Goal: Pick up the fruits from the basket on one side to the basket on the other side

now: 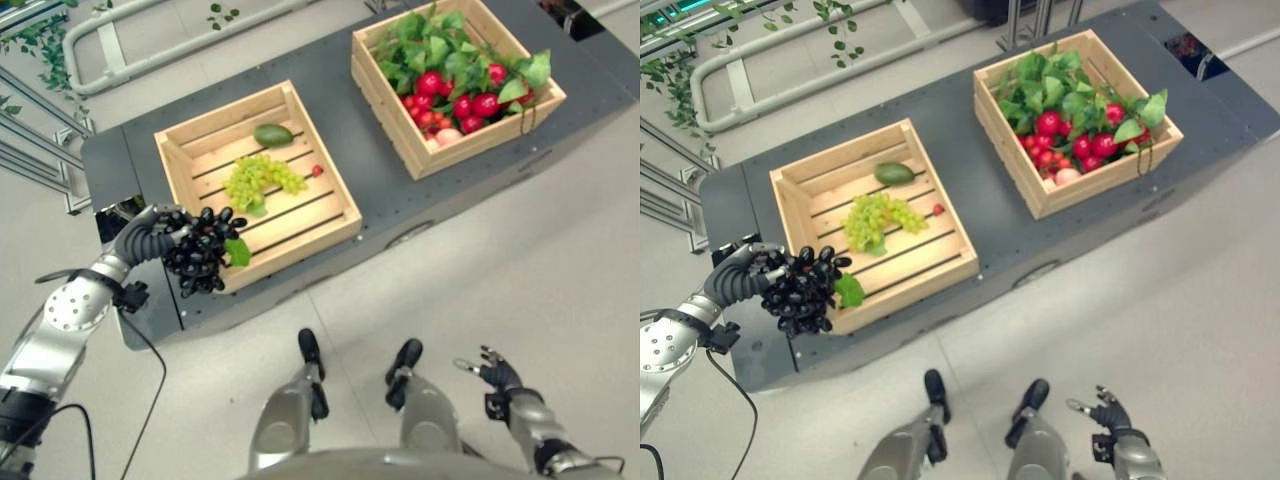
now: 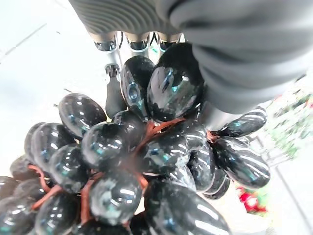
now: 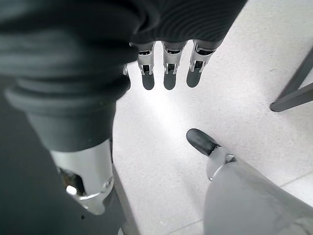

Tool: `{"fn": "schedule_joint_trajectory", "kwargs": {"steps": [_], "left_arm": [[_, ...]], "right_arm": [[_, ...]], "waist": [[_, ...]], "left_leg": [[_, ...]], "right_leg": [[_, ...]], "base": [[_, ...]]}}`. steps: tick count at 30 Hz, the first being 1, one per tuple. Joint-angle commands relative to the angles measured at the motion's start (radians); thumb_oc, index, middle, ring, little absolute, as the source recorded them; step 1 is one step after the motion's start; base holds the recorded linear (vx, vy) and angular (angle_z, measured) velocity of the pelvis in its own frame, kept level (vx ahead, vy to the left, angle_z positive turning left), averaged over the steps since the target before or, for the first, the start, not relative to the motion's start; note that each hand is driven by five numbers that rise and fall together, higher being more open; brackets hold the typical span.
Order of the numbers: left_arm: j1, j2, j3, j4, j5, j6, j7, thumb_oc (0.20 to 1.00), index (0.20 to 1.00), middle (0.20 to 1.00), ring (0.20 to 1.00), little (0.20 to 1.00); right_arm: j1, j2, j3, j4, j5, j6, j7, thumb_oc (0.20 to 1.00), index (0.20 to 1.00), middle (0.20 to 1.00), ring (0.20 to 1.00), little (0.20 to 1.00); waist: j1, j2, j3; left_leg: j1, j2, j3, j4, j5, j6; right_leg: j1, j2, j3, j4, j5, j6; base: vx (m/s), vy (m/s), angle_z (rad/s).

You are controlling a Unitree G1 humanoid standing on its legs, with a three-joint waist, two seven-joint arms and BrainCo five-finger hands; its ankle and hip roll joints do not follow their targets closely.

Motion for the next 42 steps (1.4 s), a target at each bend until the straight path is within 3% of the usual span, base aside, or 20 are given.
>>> {"fn": "schedule_joint_trajectory", "kwargs": {"steps": [1,11,18,21,22,24,25,30,37,42], "left_arm": [[-0.047,-0.005,0.114,-0.072,-0.082,-0.085,0.001,0.200,0.200,0.200,0.200,0.200],[-0.025,-0.090,0.150,-0.143,-0.182,-0.101,-0.016,0.200,0.200,0.200,0.200,0.200],[-0.041,-0.122,0.138,-0.173,-0.261,-0.115,-0.046,0.200,0.200,0.200,0.200,0.200],[-0.041,-0.096,0.121,-0.205,-0.314,-0.115,-0.091,0.200,0.200,0.200,0.200,0.200],[-0.041,-0.097,0.122,-0.205,-0.316,-0.115,-0.092,0.200,0.200,0.200,0.200,0.200],[-0.044,-0.065,0.090,-0.241,-0.366,-0.107,-0.137,0.200,0.200,0.200,0.200,0.200],[-0.046,-0.067,0.091,-0.239,-0.368,-0.108,-0.139,0.200,0.200,0.200,0.200,0.200],[-0.068,-0.037,0.023,-0.279,-0.427,-0.102,-0.192,0.200,0.200,0.200,0.200,0.200],[-0.109,-0.041,-0.030,-0.306,-0.431,-0.086,-0.213,0.200,0.200,0.200,0.200,0.200],[-0.166,-0.083,-0.087,-0.329,-0.423,-0.071,-0.224,0.200,0.200,0.200,0.200,0.200]], "right_arm": [[0.010,-0.005,0.014,-0.004,-0.013,-0.009,0.010,1.000,1.000,1.000,1.000,1.000],[0.008,-0.008,0.057,-0.039,-0.051,-0.005,0.028,1.000,1.000,1.000,1.000,1.000],[-0.001,-0.088,0.163,-0.257,-0.089,-0.016,0.114,1.000,1.000,1.000,1.000,1.000],[-0.055,-0.221,0.185,-0.438,0.009,-0.021,0.206,1.000,1.000,1.000,1.000,1.000],[-0.054,-0.225,0.185,-0.442,0.013,-0.018,0.209,1.000,1.000,1.000,1.000,1.000],[-0.139,-0.360,0.194,-0.550,0.138,-0.013,0.284,1.000,1.000,1.000,1.000,1.000],[-0.141,-0.365,0.194,-0.550,0.143,-0.011,0.287,1.000,1.000,1.000,1.000,1.000],[-0.381,-0.566,0.330,-0.724,0.300,0.008,0.401,1.000,1.000,1.000,1.000,1.000],[-0.642,-0.588,0.471,-0.784,0.341,-0.001,0.402,1.000,1.000,1.000,1.000,1.000],[-0.801,-0.537,0.585,-0.829,0.363,0.020,0.425,1.000,1.000,1.000,1.000,1.000]], "waist": [[0.009,-0.037,-0.017],[0.015,-0.037,-0.072],[0.015,-0.049,-0.103],[0.018,-0.058,-0.126],[0.018,-0.056,-0.125],[0.029,-0.064,-0.148],[0.028,-0.061,-0.146],[0.058,-0.076,-0.188],[0.077,-0.076,-0.223],[0.092,-0.081,-0.246]], "left_leg": [[0.097,-0.045,-0.014,-0.019,-0.116,-0.065],[0.130,-0.047,-0.024,-0.029,-0.120,-0.064],[0.163,-0.046,-0.030,-0.032,-0.129,-0.063],[0.178,-0.048,-0.030,-0.036,-0.130,-0.063],[0.179,-0.048,-0.030,-0.036,-0.130,-0.063],[0.187,-0.049,-0.036,-0.036,-0.131,-0.063],[0.187,-0.049,-0.036,-0.036,-0.131,-0.063],[0.205,-0.053,-0.049,-0.034,-0.133,-0.068],[0.214,-0.057,-0.062,-0.032,-0.130,-0.070],[0.223,-0.057,-0.071,-0.035,-0.128,-0.071]], "right_leg": [[-0.066,0.009,-0.009,-0.072,0.103,0.082],[-0.025,0.005,-0.022,-0.077,0.103,0.085],[0.006,0.003,-0.024,-0.070,0.096,0.087],[0.028,0.001,-0.030,-0.074,0.096,0.090],[0.029,0.001,-0.030,-0.074,0.096,0.090],[0.042,-0.002,-0.040,-0.075,0.095,0.092],[0.042,-0.002,-0.041,-0.075,0.095,0.092],[0.079,-0.004,-0.058,-0.080,0.093,0.094],[0.105,-0.001,-0.072,-0.098,0.095,0.092],[0.123,0.002,-0.081,-0.104,0.095,0.089]], "base": [[0.02,0.012,0.10],[0.02,0.016,0.05],[0.02,0.008,0.00],[0.00,0.001,0.01],[0.02,0.006,0.05],[0.02,0.009,0.08],[0.02,0.015,0.08],[0.02,-0.001,0.07],[0.01,-0.005,0.10],[0.01,-0.012,0.09]]}}
